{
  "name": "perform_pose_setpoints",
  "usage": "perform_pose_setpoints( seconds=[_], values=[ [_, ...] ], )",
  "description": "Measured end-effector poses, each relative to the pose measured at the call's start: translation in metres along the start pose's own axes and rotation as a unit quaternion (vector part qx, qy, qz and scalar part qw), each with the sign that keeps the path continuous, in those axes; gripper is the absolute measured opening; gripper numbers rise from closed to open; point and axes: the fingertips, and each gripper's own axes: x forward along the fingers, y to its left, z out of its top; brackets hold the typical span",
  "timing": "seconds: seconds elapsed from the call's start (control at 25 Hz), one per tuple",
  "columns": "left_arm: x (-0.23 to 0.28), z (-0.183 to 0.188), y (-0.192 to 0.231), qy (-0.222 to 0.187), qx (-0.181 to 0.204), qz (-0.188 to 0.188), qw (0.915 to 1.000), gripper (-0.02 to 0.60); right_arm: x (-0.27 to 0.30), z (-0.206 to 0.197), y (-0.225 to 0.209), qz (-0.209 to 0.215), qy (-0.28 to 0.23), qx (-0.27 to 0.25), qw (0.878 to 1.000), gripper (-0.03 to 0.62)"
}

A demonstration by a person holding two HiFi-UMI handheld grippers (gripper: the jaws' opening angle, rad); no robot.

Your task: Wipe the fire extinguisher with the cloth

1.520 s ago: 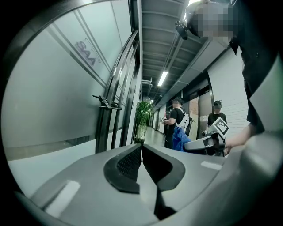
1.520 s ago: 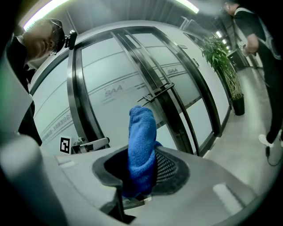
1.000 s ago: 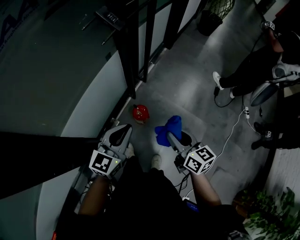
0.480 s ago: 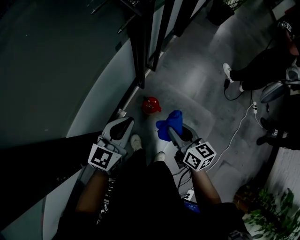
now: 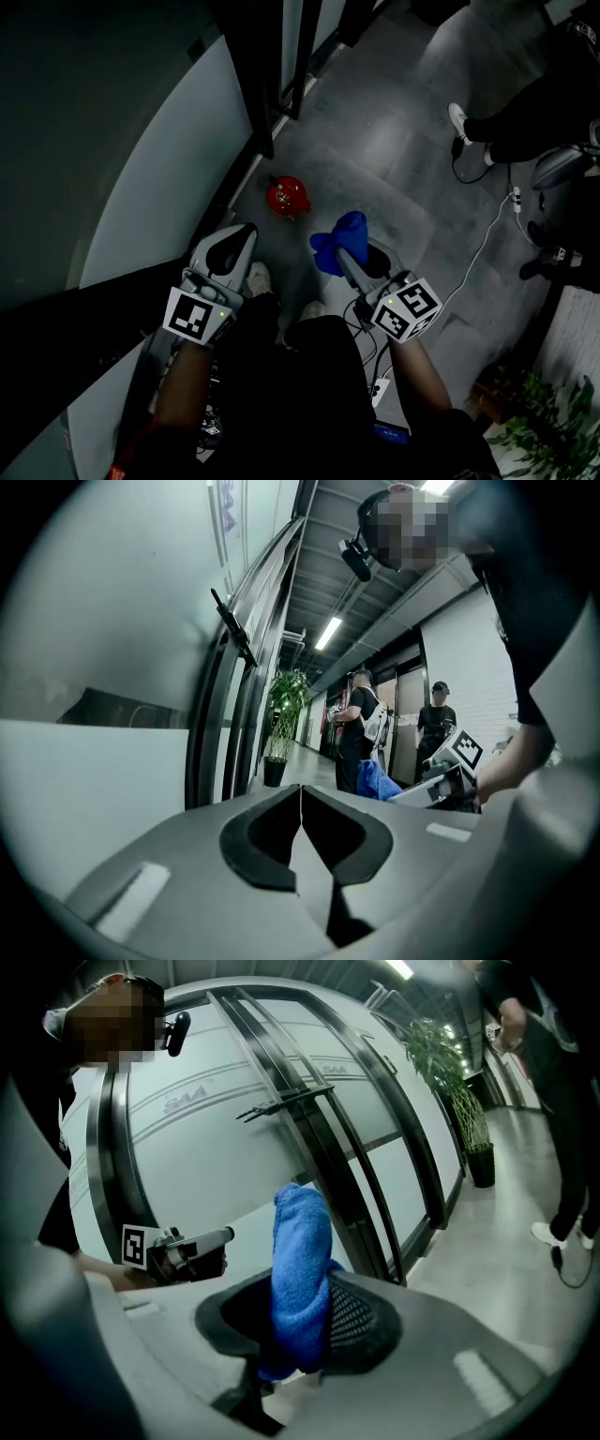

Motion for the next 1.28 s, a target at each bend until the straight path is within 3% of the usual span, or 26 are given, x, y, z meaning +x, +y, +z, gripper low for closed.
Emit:
perform_pose_setpoints(
  seconds=[0.2, 0.32, 0.4, 0.52, 0.64, 0.76, 0.88, 1.04, 1.16, 1.28],
  values=[
    [0.042, -0.1, 0.006, 0.009, 0.032, -0.02, 0.9992, 0.012, 0.04, -0.059, -0.062, 0.026, -0.025, -0.025, 0.999, 0.133],
    [0.074, -0.157, 0.031, -0.006, 0.062, -0.026, 0.9977, 0.012, 0.075, -0.08, -0.089, 0.065, -0.071, -0.047, 0.994, 0.133],
    [0.09, -0.188, 0.041, -0.031, 0.079, -0.032, 0.9958, 0.012, 0.092, -0.092, -0.1, 0.096, -0.102, -0.067, 0.988, 0.133],
    [0.1, -0.233, 0.049, -0.047, 0.071, -0.042, 0.9955, 0.012, 0.107, -0.095, -0.107, 0.144, -0.15, -0.099, 0.973, 0.133],
    [0.105, -0.26, 0.055, -0.057, 0.088, -0.035, 0.9939, 0.012, 0.125, -0.088, -0.113, 0.164, -0.179, -0.131, 0.961, 0.133],
    [0.1, -0.285, 0.048, -0.047, 0.068, -0.031, 0.9961, 0.012, 0.142, -0.097, -0.118, 0.16, -0.143, -0.125, 0.969, 0.133],
    [0.095, -0.313, 0.035, -0.018, 0.072, -0.049, 0.996, 0.012, 0.162, -0.112, -0.126, 0.145, -0.079, -0.138, 0.977, 0.133],
    [0.099, -0.317, 0.02, -0.017, 0.066, -0.076, 0.9948, 0.012, 0.18, -0.123, -0.131, 0.163, -0.029, -0.143, 0.976, 0.133],
    [0.102, -0.316, 0.012, -0.009, 0.099, -0.087, 0.9913, 0.012, 0.206, -0.137, -0.136, 0.168, 0.031, -0.155, 0.973, 0.133],
    [0.104, -0.334, 0.006, 0.033, 0.14, -0.098, 0.9848, 0.012, 0.229, -0.154, -0.137, 0.171, 0.092, -0.182, 0.964, 0.133]
  ],
)
